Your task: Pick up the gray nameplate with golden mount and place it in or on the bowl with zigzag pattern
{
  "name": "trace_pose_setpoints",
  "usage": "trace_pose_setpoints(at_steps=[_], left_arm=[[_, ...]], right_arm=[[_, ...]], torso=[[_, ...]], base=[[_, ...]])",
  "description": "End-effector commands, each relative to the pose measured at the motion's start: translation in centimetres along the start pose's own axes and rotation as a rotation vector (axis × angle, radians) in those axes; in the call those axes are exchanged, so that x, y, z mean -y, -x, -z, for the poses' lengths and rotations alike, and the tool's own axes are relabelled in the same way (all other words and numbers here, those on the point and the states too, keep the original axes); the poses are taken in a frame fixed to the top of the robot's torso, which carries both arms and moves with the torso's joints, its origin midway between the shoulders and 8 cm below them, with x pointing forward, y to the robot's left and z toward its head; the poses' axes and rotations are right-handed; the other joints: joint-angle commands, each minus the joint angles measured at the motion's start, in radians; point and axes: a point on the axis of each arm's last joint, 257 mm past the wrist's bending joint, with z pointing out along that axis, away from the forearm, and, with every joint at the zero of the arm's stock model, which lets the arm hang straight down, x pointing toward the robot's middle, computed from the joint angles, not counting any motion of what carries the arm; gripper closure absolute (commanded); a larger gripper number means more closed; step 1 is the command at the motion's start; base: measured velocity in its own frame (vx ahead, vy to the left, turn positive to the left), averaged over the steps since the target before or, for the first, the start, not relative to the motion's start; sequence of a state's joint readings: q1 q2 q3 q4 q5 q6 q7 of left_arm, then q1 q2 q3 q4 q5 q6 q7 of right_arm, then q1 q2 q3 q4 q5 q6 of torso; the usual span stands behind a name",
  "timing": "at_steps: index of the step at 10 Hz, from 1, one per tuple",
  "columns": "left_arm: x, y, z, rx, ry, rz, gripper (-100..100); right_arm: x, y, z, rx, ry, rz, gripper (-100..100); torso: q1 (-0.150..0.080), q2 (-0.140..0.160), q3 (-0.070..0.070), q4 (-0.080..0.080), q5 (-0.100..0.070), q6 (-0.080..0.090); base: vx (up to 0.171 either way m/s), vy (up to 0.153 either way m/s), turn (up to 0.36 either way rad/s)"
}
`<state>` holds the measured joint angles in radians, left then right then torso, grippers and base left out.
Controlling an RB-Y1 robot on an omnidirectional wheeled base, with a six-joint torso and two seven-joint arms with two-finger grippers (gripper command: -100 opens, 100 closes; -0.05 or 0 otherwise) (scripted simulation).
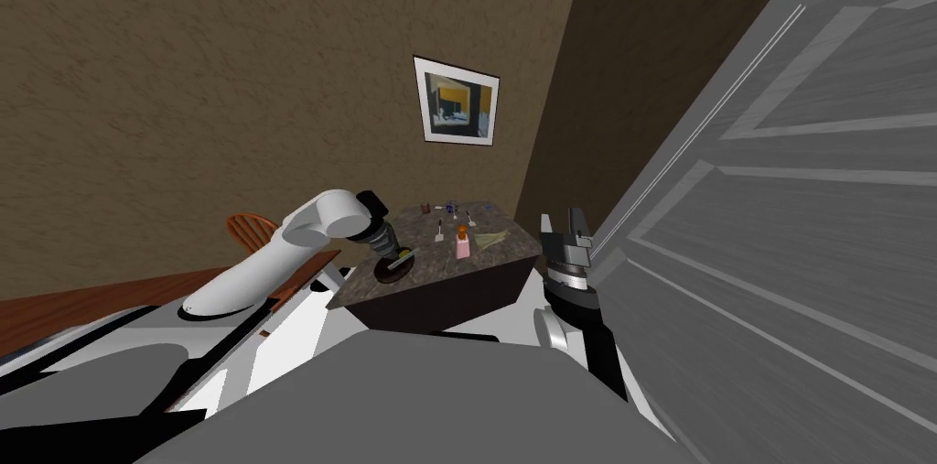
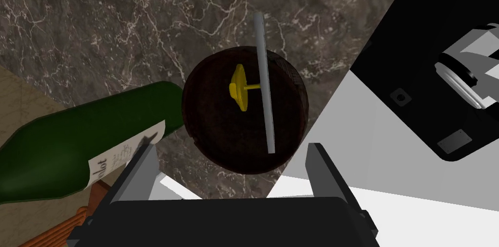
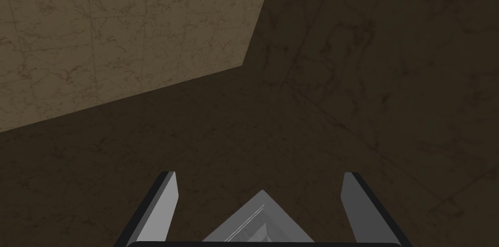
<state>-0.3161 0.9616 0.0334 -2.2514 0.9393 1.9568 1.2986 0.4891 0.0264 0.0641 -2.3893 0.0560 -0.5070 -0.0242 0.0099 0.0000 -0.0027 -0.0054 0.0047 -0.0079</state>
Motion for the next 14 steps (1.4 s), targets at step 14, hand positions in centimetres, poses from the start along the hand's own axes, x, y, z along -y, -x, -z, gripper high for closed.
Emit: trace_pose_setpoints(at_steps=[14], left_arm=[[7.3,-6.7,-0.2,-0.15,-0.063,0.021,-100]], right_arm=[[0.0,0.0,0.0,0.0,0.0,0.0,0]], torso=[[-0.001,0.002,0.001,0.0,0.0,-0.001]], base=[[-0.02,-0.012,0.053]])
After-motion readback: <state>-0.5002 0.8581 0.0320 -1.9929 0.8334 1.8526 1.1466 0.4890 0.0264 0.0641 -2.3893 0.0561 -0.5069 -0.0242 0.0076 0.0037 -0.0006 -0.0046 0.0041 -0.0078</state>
